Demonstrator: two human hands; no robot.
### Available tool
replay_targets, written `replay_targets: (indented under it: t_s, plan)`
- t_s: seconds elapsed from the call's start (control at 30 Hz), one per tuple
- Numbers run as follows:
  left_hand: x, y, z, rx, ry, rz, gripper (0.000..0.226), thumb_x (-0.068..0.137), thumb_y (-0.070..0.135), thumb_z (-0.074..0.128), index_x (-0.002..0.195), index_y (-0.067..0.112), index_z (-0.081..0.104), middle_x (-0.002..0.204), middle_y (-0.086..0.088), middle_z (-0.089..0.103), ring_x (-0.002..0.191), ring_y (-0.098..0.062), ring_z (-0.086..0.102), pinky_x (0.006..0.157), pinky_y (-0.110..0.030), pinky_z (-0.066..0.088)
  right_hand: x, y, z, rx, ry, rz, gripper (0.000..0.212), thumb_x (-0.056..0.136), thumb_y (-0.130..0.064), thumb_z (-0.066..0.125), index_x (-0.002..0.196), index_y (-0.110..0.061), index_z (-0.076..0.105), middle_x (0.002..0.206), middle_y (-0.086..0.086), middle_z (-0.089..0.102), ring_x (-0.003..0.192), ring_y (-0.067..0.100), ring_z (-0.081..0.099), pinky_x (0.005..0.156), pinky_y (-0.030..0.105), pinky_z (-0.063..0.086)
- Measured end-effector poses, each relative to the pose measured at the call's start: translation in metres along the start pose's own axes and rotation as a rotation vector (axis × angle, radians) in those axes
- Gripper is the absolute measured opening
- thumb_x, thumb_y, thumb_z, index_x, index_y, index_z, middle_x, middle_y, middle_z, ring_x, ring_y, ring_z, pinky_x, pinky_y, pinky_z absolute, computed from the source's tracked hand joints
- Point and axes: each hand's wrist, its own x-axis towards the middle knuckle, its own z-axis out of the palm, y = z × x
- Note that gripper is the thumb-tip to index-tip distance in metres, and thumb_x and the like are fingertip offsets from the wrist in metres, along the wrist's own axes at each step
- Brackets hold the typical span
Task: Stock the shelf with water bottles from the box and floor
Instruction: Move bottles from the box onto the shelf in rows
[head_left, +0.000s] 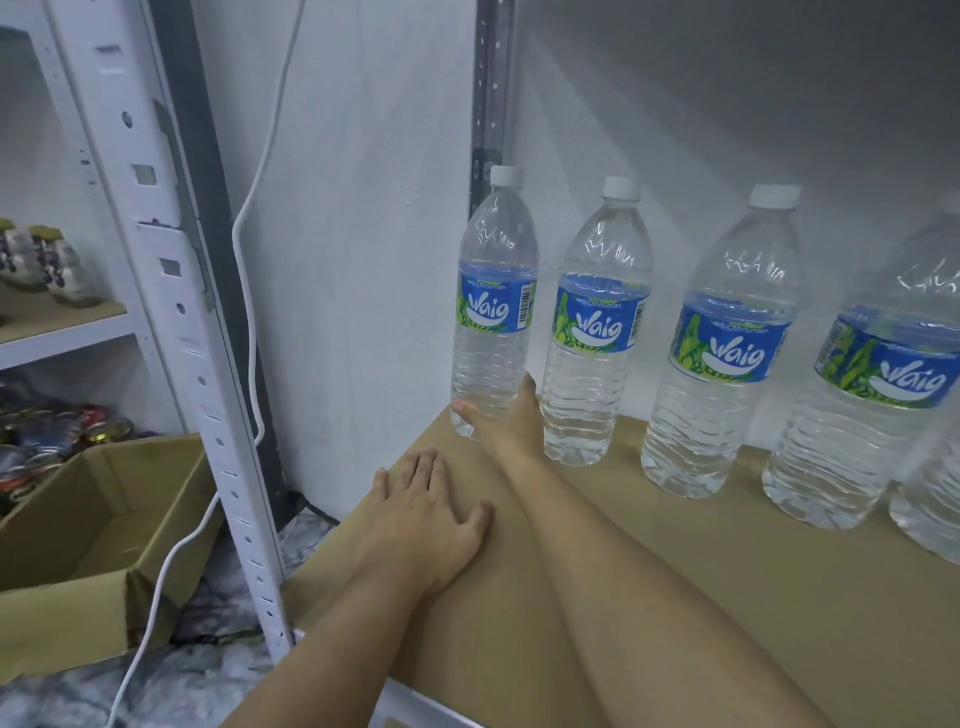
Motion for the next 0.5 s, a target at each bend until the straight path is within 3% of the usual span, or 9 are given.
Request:
replay_targets:
  t_s: [0.4,0.5]
  plan:
    - [-0.0005,-0.0003,0.0001,-0.006,-0.002,0.003,0.085,0.09,0.066,0.02,0.155,0.011,0.013,0.163,0.001,0.006,0.15,-0.011,-0.005,0.121,-0.043,-0.001,-0.0006,-0.0009,-0.0002,-0.061,-0.027,0.037,0.102,0.069,-0.046,0.084,0.148,-0.013,0.029,0.145,0.006,0.046,0.136,0.024,0.044,0.113,0.042,0.037]
    - [-0.0005,0.0001,0.0002,-0.006,-0.004,-0.001,0.085,0.09,0.066,0.021,0.155,0.011,0.013,0.163,0.002,0.007,0.15,-0.011,-0.005,0.121,-0.042,-0.002,-0.006,-0.0037,-0.0008,-0.133,-0.074,0.09,0.107,0.074,-0.051,0.079,0.152,-0.006,0.022,0.154,0.008,0.036,0.143,0.025,0.035,0.117,0.04,0.031]
